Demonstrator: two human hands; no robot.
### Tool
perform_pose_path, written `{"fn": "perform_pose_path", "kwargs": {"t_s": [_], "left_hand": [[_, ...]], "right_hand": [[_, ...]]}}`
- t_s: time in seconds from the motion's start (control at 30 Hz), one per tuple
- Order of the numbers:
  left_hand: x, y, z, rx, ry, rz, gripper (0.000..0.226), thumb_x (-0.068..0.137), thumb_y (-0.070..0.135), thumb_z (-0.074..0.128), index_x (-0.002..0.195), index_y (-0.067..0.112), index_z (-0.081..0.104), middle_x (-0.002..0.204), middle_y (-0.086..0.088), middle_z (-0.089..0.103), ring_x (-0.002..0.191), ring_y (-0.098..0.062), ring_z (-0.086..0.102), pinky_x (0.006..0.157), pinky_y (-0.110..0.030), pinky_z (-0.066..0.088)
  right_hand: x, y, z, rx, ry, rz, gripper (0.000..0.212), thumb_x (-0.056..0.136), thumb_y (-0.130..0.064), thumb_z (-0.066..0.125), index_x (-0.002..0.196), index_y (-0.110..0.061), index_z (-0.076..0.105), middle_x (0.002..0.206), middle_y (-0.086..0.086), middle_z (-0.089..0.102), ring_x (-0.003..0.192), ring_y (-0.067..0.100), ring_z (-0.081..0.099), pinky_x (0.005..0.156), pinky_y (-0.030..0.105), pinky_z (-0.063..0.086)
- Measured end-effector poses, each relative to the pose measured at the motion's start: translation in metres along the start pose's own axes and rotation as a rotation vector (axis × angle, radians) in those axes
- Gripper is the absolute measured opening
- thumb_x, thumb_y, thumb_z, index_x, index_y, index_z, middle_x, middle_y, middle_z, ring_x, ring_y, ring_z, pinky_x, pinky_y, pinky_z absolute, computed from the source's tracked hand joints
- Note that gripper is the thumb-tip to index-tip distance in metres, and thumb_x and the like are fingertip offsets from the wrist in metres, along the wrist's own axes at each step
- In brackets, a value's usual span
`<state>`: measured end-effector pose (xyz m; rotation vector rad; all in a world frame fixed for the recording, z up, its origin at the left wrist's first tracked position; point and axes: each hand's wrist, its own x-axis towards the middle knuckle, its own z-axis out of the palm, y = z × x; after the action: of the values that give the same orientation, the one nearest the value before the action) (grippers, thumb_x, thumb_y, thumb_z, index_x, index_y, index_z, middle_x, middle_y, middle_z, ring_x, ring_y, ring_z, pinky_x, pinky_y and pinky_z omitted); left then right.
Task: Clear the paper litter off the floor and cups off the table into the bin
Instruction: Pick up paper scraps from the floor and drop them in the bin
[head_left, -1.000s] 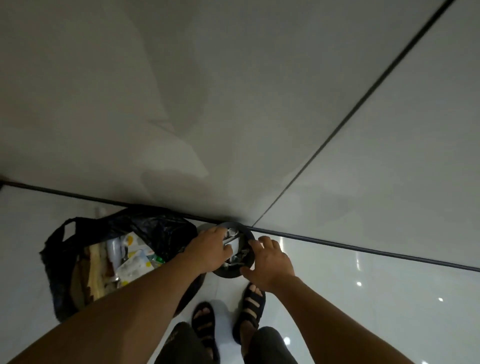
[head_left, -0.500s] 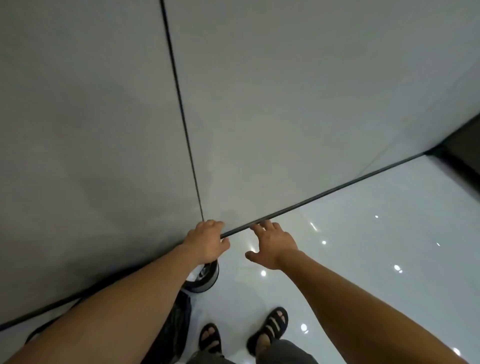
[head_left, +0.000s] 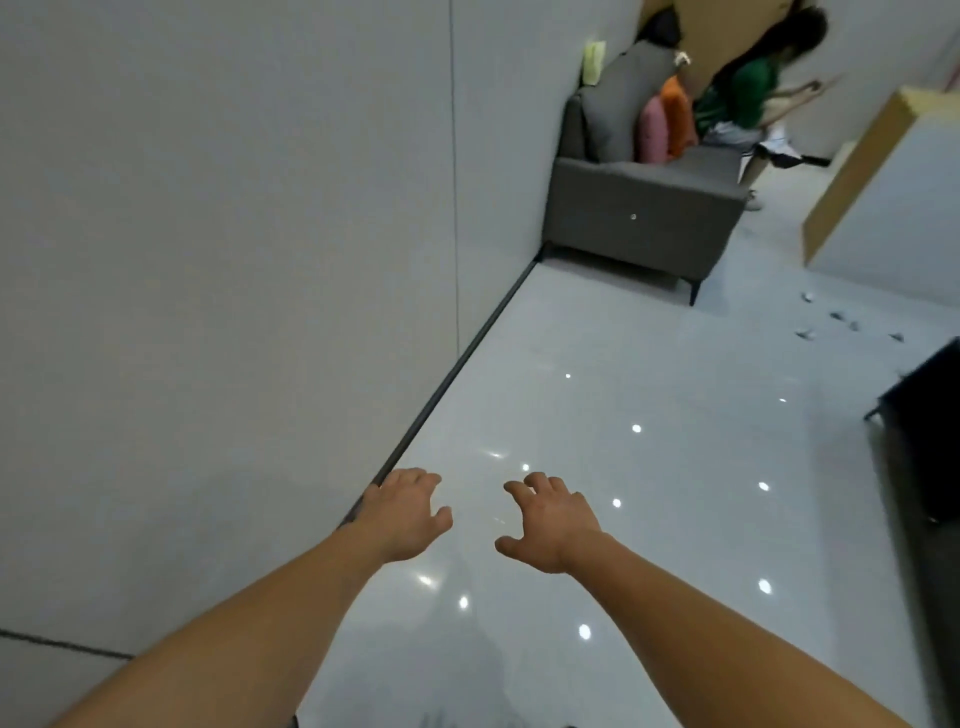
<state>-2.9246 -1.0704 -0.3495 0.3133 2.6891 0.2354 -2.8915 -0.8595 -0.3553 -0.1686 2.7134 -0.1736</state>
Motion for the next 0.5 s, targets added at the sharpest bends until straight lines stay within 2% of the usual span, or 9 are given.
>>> {"fn": "perform_pose_path", "kwargs": {"t_s": [0.23, 0.5], "left_hand": [[0.094, 0.149, 0.000, 0.039, -0.041, 0.206, 0.062, 0.094, 0.052, 0.039, 0.148, 0.024, 0.028, 0.155, 0.002, 0.027, 0.143, -0.020, 0.021, 0.113, -0.044, 0.022], [0.246, 0.229, -0.031, 0.142, -0.118, 0.349, 0.064, 0.094, 0.054, 0.037, 0.149, 0.024, 0.026, 0.156, 0.002, 0.025, 0.143, -0.021, 0.020, 0.113, -0.045, 0.021]], "right_hand": [[0.009, 0.159, -0.035, 0.091, 0.009, 0.204, 0.081, 0.086, -0.062, 0.053, 0.151, -0.027, 0.022, 0.155, 0.006, 0.025, 0.139, 0.027, 0.028, 0.107, 0.044, 0.035], [0.082, 0.268, -0.067, 0.172, 0.027, 0.362, 0.080, 0.085, -0.063, 0.052, 0.150, -0.027, 0.024, 0.153, 0.004, 0.027, 0.137, 0.027, 0.030, 0.106, 0.043, 0.034]]}}
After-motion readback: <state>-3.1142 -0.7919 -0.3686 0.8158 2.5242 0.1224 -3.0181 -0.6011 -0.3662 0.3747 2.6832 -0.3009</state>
